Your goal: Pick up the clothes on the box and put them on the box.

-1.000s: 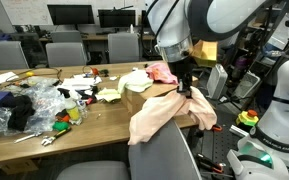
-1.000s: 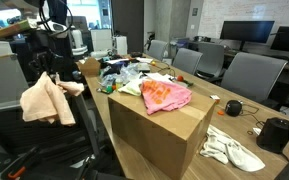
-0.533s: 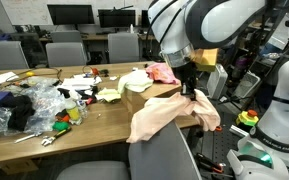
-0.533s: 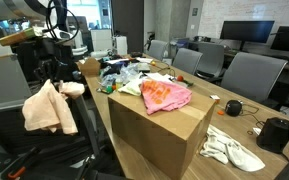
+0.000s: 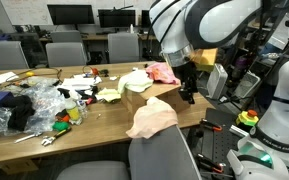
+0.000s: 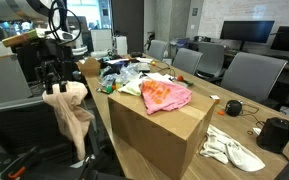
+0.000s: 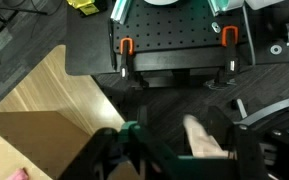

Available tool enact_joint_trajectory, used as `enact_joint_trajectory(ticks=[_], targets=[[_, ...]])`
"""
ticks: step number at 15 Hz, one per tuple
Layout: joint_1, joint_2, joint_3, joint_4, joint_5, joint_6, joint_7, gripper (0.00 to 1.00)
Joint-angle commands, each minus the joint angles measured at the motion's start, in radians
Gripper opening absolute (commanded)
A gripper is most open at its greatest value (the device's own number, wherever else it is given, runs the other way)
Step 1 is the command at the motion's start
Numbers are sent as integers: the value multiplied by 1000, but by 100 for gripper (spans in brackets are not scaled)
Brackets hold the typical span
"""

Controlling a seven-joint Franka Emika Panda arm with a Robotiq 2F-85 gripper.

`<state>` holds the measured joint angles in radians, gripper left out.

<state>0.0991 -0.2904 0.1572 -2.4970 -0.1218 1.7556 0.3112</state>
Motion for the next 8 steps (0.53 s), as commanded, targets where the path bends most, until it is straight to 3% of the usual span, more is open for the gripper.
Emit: enact_joint_trajectory(ticks=[1, 8], targets=[[-18, -21, -20, 1, 12, 16, -4, 96], [-69, -45, -56, 22, -16, 59, 9, 100]])
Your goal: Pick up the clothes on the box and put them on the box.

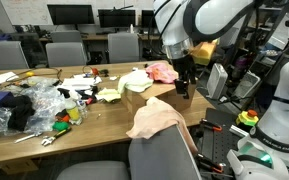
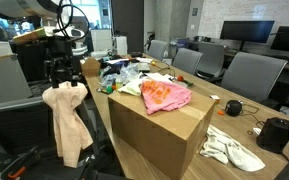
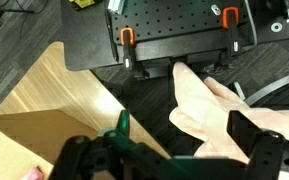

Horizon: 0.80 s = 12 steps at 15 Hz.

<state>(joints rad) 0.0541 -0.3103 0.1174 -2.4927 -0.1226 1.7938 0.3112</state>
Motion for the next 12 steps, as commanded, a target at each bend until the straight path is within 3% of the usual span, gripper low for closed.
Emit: enact_joint_trajectory(ticks=[1, 6, 12], targets=[[-35, -22, -20, 36, -27, 26, 11, 100], [-84, 8, -11, 149, -151, 121, 89, 100], [-132, 110, -5, 301, -358, 319, 294, 100]])
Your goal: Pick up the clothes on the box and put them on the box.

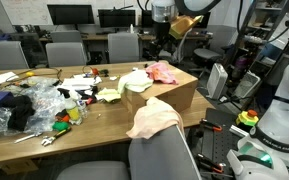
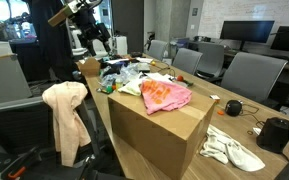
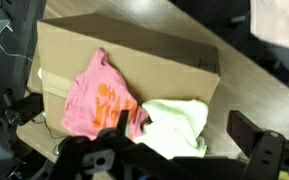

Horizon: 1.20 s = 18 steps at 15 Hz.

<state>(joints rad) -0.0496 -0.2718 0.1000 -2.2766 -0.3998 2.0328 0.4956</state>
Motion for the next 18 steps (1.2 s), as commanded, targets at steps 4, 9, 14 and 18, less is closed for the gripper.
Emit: enact_joint_trajectory(ticks=[4, 9, 14, 18], targets=[[-50, 181, -10, 188, -172, 156, 273, 100], [-41, 323, -74, 305, -198, 131, 361, 100], [-33, 431, -143, 377, -152, 153, 359, 100], [-43, 501, -190, 407, -79, 198, 333, 100]])
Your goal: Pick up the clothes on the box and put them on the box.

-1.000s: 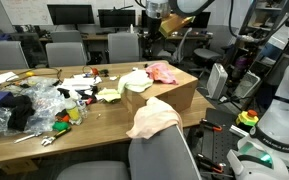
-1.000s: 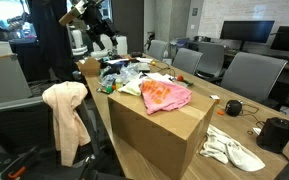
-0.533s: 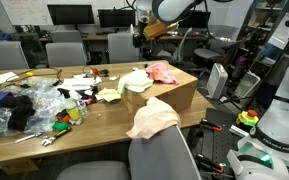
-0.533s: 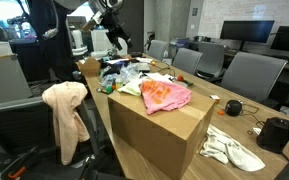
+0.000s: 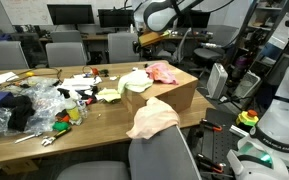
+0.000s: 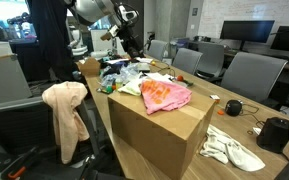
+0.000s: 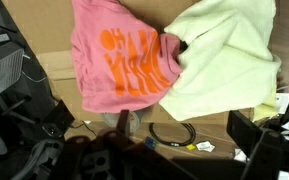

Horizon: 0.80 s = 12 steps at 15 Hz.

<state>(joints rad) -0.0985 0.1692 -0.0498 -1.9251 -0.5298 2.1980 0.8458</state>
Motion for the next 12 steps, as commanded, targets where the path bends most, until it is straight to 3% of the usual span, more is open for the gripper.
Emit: enact_joint_trajectory(ticks=[1, 12], targets=[[4, 79, -54, 67, 60, 45, -16, 100], [8, 287, -160, 178, 112, 132, -26, 100]])
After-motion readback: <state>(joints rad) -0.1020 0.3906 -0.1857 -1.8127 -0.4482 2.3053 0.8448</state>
